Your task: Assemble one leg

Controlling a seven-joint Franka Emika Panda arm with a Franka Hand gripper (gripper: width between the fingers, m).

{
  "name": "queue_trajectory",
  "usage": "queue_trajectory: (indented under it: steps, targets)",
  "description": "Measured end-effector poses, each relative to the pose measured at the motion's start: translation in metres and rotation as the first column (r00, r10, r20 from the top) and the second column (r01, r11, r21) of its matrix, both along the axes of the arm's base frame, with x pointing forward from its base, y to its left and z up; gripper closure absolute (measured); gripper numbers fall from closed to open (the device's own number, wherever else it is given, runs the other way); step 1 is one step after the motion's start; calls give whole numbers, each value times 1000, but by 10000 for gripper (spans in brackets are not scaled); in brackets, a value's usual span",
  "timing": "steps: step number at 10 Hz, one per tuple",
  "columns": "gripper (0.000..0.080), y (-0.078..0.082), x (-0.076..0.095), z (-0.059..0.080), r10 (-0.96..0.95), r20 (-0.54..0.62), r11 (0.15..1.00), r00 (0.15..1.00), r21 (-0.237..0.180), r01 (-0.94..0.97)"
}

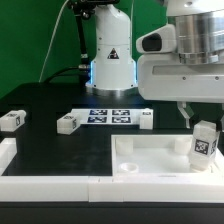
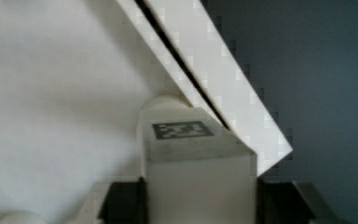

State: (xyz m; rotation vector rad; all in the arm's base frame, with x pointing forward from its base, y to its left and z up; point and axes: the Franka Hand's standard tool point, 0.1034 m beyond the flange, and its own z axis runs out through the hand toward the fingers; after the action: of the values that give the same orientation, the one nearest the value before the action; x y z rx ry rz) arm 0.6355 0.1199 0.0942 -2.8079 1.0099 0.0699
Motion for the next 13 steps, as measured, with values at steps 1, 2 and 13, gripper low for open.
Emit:
queue_trajectory:
  steps: [1, 2, 13]
  targets:
    - [505, -1, 0, 0, -84, 2, 996, 996, 8, 84]
    - [505, 1, 0, 0, -222, -21, 975, 975, 16, 222]
    - [150, 7, -3, -5, 329, 35, 942, 944, -87, -325]
